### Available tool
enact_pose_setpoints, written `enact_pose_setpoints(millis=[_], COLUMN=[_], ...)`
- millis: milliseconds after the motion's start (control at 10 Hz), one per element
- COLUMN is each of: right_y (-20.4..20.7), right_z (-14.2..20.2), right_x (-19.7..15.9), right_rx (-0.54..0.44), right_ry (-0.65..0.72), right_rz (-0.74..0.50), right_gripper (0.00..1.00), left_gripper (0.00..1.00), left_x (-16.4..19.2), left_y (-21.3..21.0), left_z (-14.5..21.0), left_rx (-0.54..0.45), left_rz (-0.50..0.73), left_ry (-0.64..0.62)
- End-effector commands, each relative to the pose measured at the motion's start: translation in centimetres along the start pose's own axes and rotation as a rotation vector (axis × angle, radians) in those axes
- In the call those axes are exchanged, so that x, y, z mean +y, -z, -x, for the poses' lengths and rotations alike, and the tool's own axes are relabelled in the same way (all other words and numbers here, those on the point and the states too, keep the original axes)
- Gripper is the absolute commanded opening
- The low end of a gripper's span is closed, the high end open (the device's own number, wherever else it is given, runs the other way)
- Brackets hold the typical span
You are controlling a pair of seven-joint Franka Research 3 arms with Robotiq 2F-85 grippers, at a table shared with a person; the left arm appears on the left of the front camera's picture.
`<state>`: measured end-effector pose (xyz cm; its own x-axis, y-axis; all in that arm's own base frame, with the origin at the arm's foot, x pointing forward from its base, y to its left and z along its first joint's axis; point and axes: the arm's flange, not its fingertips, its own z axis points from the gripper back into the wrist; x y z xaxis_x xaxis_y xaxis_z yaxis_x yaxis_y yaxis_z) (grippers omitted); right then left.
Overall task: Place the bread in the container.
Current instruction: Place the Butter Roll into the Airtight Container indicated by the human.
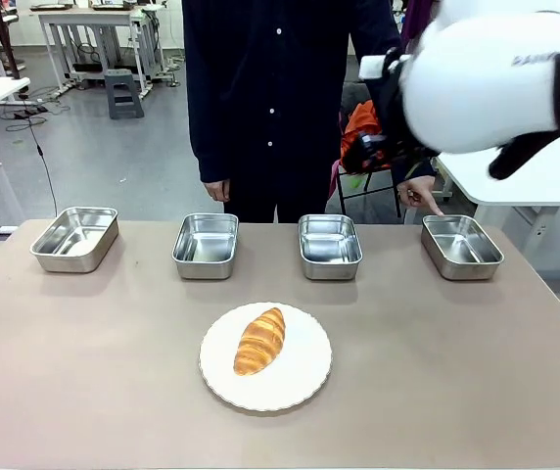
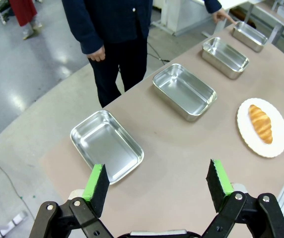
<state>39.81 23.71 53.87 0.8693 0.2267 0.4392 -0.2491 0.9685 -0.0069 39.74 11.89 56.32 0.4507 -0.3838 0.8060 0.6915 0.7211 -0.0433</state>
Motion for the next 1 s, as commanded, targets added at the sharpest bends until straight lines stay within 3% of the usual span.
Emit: enact_pose_setpoints(millis=[0,200,400,600,700,900], right_y=[2.9,4.5,7.8,10.8,7.8,7.8], right_z=[-0.4,0.5,2.3,2.7,2.8,2.8], right_x=[6.5,10.9,13.7,14.6,13.9,13.9], right_rx=[0.160,0.208,0.154,0.252,0.209,0.209], right_ry=[0.191,0.338,0.354,0.440,0.357,0.357], right_rz=[0.023,0.005,-0.058,-0.123,-0.054,-0.054], right_gripper=[1.00,1.00,1.00,1.00,1.00,1.00], left_gripper=[1.00,1.00,1.00,1.00,1.00,1.00], left_x=[-0.1,-0.1,-0.1,-0.1,-0.1,-0.1], left_y=[0.0,0.0,0.0,0.0,0.0,0.0], left_z=[0.0,0.0,0.0,0.0,0.0,0.0], left_rx=[-0.002,-0.002,-0.002,-0.002,-0.002,-0.002], left_rz=[-0.002,-0.002,-0.002,-0.002,-0.002,-0.002], left_ry=[0.002,0.002,0.002,0.002,0.002,0.002])
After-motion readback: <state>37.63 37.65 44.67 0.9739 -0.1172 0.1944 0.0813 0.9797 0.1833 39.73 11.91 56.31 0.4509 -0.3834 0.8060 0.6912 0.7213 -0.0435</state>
